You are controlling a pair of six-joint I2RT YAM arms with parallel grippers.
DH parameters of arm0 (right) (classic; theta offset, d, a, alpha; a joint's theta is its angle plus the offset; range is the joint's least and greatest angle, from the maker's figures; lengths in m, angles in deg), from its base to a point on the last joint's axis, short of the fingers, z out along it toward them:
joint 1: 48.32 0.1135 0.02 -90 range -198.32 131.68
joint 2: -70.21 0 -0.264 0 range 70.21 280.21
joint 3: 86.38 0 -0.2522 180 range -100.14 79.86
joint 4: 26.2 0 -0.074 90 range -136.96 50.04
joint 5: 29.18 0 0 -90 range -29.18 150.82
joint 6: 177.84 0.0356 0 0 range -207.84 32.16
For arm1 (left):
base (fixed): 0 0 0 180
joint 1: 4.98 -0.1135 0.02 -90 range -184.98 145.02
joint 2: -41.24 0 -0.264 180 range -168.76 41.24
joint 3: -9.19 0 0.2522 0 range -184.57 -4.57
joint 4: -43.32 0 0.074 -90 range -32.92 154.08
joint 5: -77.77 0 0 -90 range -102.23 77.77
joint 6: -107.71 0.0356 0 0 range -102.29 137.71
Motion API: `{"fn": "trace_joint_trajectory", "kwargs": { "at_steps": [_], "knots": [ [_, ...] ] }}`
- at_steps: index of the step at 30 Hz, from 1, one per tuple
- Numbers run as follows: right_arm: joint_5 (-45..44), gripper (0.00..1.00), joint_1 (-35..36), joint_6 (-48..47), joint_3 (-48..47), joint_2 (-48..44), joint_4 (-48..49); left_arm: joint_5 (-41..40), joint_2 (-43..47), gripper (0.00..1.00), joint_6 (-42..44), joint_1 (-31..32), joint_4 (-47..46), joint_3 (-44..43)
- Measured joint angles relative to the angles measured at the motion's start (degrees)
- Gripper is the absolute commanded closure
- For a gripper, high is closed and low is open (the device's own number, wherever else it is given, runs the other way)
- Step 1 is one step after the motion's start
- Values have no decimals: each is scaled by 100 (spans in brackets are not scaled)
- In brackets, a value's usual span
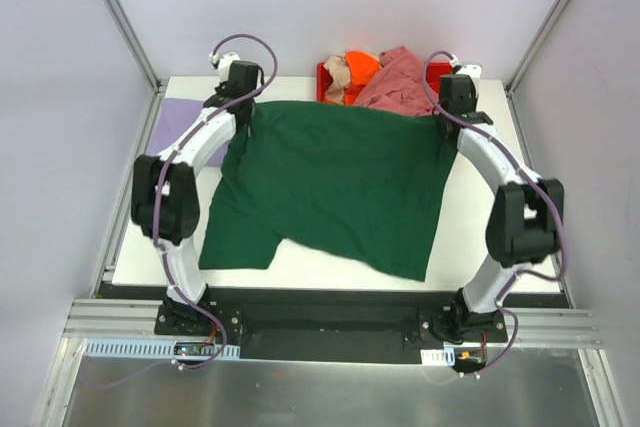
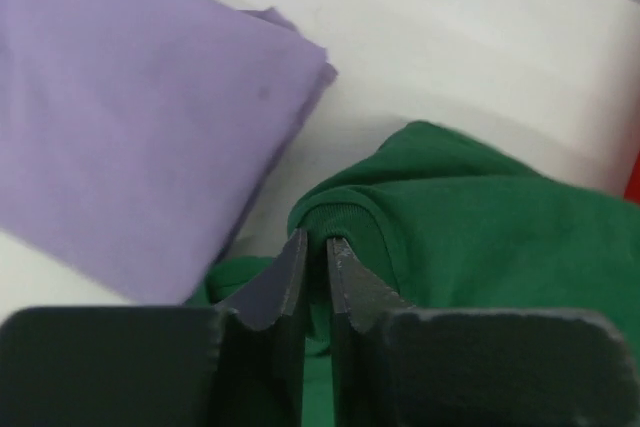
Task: Fold and stack the t-shirts
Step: Flatten out the tshirt
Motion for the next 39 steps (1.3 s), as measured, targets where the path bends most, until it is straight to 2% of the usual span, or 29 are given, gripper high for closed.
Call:
{"fn": "trace_joint_trajectory", "kwargs": {
  "at_steps": [1,3,5,6,11,13,18,23,26,29,32,33,36,39],
  "knots": [
    [79,72,-61,4,-192,323,35,111,-337,69,52,13,11,-251],
    [170,40,-122,20,-476,704,72,227,-758,29,162,22,7,-573],
    [229,23,-129,31,-616,796,111,321,-868,3,273,39,11,-660],
    [254,17,-129,17,-647,789,127,332,-868,1,271,39,9,-662],
    [409,1,-111,109,-638,459,24,411,-354,1,308,37,-24,-286],
    [501,4,-107,208,-544,138,-153,431,184,1,260,35,33,162],
    [833,4,-105,680,306,-1436,-570,452,2312,1,-111,37,352,1534],
    [1327,4,-103,1469,2068,-3689,-680,553,4868,1,-1008,35,898,3300],
    [1711,4,-103,1891,3123,-4767,-881,802,5967,1,-1628,17,1606,4380],
    [2131,4,-103,2201,3875,-5429,-1128,1012,6354,4,-2238,17,2332,5145],
    [2461,4,-103,2382,4330,-5775,-1322,1064,6500,13,-2898,13,3001,5753],
    [2546,4,-103,2430,4448,-5873,-1394,1078,6540,18,-3097,13,3154,5906],
    [2721,4,-103,2463,4542,-5963,-1576,1126,6594,28,-3547,11,3407,6161],
    [2835,4,-103,2437,4542,-5952,-1604,1172,6581,32,-3803,9,3340,6293]
  ]
}}
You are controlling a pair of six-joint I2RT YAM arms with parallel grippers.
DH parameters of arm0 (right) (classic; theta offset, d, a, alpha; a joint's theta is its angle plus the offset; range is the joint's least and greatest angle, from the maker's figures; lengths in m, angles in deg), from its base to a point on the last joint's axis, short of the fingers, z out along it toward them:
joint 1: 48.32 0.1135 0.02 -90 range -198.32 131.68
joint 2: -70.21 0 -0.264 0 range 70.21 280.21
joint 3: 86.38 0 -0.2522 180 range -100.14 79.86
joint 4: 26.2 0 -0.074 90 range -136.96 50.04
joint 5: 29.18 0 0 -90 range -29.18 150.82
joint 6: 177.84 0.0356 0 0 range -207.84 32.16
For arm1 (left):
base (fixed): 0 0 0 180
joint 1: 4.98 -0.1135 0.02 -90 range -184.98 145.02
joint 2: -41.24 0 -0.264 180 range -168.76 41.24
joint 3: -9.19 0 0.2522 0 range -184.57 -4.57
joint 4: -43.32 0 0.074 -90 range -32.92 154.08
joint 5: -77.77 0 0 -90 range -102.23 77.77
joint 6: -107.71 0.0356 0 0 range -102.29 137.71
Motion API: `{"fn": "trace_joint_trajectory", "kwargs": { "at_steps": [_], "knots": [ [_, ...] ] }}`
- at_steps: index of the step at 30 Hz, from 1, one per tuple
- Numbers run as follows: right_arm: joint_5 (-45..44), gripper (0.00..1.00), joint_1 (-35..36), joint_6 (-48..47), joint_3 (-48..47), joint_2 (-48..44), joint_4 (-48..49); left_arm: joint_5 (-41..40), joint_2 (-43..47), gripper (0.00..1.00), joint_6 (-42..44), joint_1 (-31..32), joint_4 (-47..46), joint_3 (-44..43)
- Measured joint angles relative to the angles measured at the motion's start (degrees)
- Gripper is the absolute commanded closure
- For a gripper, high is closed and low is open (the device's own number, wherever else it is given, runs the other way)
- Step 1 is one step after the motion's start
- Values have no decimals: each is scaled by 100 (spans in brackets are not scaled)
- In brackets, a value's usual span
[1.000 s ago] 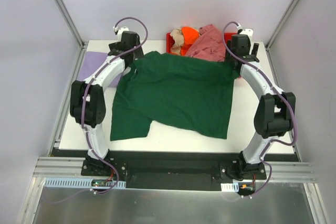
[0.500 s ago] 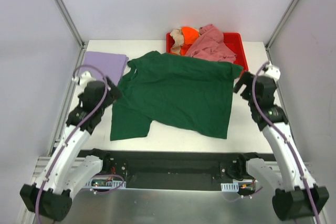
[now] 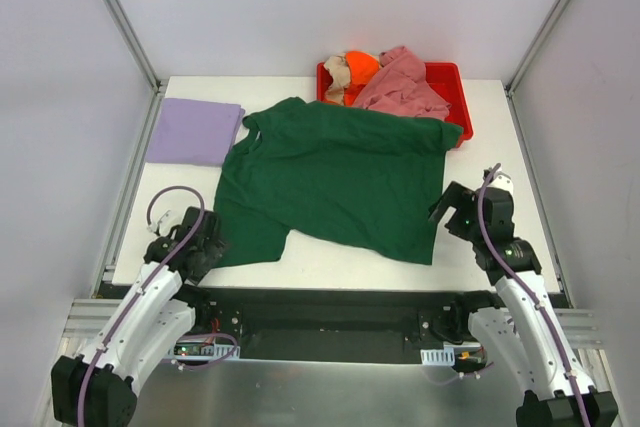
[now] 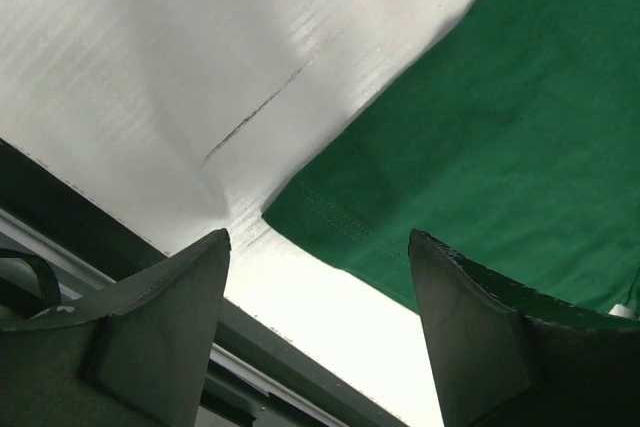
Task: Fold and stack the t-shirts
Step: Flatten out the tshirt
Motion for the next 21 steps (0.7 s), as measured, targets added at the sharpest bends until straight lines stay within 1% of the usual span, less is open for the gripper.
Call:
{"fn": "trace_joint_trajectory", "kwargs": {
  "at_steps": [3,7,10,15,19,21],
  "knots": [
    [35,4,0,-26,0,26,-15,33,-140,39,-164,-2,-90,50],
    [35,4,0,-37,0,50,-22,48,-535,48,-273,-111,-168,61],
    [31,4,0,-37,0,61,-26,35,-800,59,-330,-153,-232,85],
    [24,4,0,-37,0,79,-33,2,-890,61,-313,-188,-439,118],
    [28,4,0,-35,0,136,-72,2,-890,66,-258,-188,-732,155],
    [35,4,0,-35,0,155,-122,7,-881,76,-199,-188,-872,186]
  ]
}}
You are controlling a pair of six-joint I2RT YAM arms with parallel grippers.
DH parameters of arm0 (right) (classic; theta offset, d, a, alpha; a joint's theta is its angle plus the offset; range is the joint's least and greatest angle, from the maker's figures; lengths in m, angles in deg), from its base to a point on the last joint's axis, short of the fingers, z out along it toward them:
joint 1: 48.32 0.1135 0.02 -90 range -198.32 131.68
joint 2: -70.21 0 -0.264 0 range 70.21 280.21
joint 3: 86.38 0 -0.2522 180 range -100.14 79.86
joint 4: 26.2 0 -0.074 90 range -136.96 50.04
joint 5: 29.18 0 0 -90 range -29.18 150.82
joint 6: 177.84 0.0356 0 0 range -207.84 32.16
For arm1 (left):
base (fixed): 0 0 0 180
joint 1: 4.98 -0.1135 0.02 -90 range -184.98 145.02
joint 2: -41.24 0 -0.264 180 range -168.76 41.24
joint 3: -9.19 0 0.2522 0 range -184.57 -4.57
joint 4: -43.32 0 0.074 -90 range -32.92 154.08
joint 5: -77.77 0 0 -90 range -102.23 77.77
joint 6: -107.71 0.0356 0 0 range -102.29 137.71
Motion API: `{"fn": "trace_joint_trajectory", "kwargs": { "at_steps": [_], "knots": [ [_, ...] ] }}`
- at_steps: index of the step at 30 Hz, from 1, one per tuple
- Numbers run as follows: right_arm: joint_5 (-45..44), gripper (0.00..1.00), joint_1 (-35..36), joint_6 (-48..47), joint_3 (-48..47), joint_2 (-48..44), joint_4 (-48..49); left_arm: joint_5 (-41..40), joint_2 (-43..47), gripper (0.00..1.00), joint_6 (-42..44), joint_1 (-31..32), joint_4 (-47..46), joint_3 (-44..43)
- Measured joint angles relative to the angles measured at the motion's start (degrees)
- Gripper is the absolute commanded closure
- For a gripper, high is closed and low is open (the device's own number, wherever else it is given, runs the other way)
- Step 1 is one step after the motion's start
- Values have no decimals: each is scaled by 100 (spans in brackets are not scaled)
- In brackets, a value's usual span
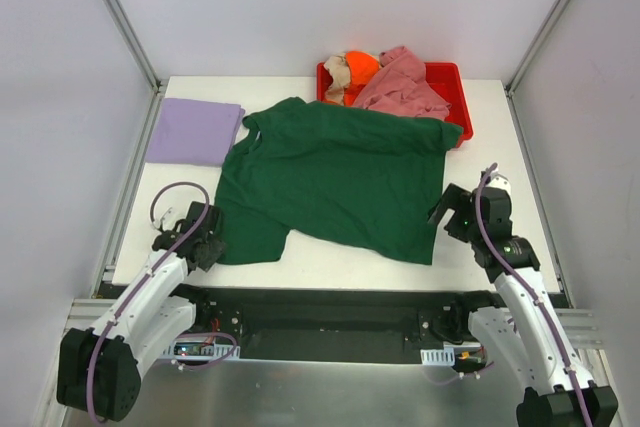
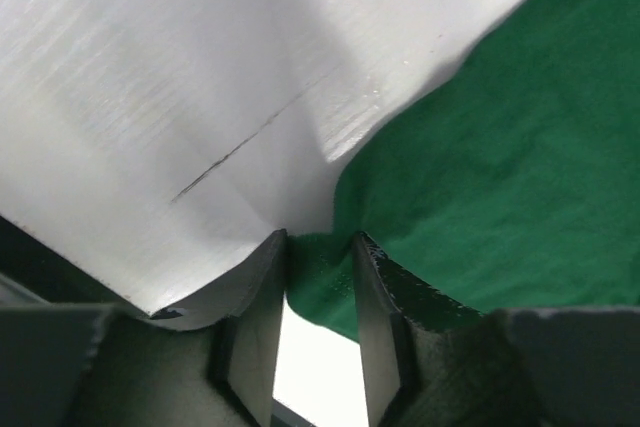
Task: Fold and stack the t-shirts
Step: Flatten out the tshirt
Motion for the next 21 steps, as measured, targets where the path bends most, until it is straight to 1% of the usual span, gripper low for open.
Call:
{"fn": "trace_joint_trajectory", "kwargs": {
  "at_steps": [1,2,6,10,13,16,18,19,21],
  "knots": [
    [11,4,0,0,0,4,-24,13,4,86,28,-2,-74,15],
    [15,4,0,2,0,7,-63,26,7,100,66,-2,-149,37],
    [74,3,0,20,0,7,-267,166,39,100,214,-2,-363,94],
    [105,1,59,114,0,127,-651,262,295,100,385,-2,-415,199],
    [31,6,520,352,0,496,-1027,319,619,100,522,-13,-415,289],
    [-74,16,1272,741,79,811,-1165,341,872,100,629,-37,-411,328],
    [-136,24,1646,1001,184,874,-1202,341,1003,100,695,-37,-413,330],
    [-186,29,1775,1132,247,901,-1224,343,1051,100,721,-37,-413,330],
    [-262,35,1891,1349,341,940,-1281,341,1082,100,774,-37,-415,330]
  ]
}}
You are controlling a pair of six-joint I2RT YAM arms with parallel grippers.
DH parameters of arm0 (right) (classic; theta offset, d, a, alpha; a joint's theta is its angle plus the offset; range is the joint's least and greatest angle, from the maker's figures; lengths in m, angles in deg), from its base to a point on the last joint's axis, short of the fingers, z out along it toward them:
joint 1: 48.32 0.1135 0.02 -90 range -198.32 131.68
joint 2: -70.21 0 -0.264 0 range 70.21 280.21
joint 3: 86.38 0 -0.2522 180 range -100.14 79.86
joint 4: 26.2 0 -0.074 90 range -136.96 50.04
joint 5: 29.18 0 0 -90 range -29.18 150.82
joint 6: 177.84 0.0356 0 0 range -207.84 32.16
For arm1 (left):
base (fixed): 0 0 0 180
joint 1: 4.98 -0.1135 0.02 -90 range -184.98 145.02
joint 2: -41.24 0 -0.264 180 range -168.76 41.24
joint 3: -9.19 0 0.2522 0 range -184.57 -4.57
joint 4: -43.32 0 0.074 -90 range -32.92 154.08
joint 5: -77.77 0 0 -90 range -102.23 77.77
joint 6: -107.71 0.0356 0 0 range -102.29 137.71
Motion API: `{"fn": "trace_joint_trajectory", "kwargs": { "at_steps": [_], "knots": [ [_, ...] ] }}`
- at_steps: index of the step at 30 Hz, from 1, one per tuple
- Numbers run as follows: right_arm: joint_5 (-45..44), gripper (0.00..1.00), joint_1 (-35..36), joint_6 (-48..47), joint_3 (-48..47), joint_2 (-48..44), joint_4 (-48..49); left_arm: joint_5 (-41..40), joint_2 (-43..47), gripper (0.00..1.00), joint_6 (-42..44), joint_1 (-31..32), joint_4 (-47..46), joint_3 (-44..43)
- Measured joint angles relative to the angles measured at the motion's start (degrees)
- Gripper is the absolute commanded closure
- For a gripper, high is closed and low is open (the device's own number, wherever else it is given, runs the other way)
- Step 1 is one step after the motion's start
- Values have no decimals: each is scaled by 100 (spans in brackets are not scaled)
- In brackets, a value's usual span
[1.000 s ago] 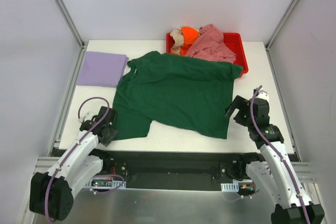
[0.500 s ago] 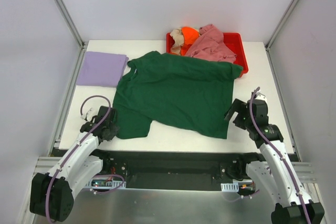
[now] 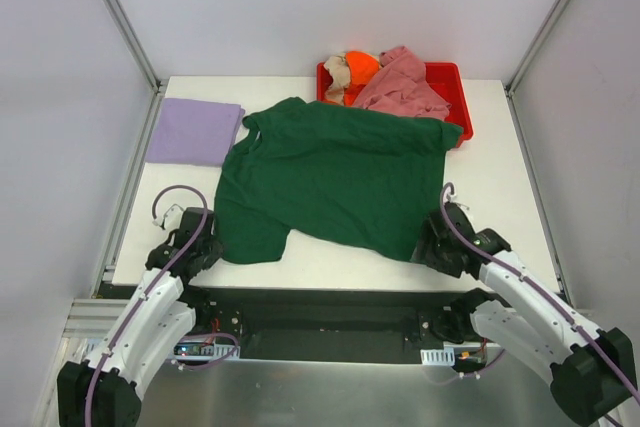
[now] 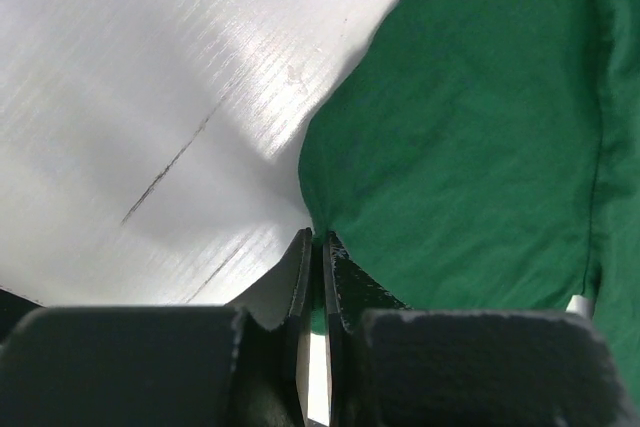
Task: Fold and stack the t-shirts
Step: Flatten out the tshirt
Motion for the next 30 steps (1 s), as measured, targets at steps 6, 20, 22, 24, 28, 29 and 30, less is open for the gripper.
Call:
{"fn": "trace_joint_trajectory", "kwargs": {
  "at_steps": [6,20,22,24,28,29,30],
  "knots": [
    [-236,49,140,420,109,15,-48,-2,-74,100,52,0,0,0],
    [-407,66,170,649,295,688,511,0,116,100,92,0,2,0],
    [-442,64,175,658,295,774,549,0,144,100,94,0,2,0],
    [-474,67,175,671,293,793,575,0,144,100,107,0,2,0],
    [-564,78,192,669,286,839,605,2,177,100,151,0,2,0],
    [-584,80,195,664,286,857,619,2,188,100,155,0,2,0],
    [-599,83,195,656,286,874,640,2,205,100,166,0,2,0]
  ]
}}
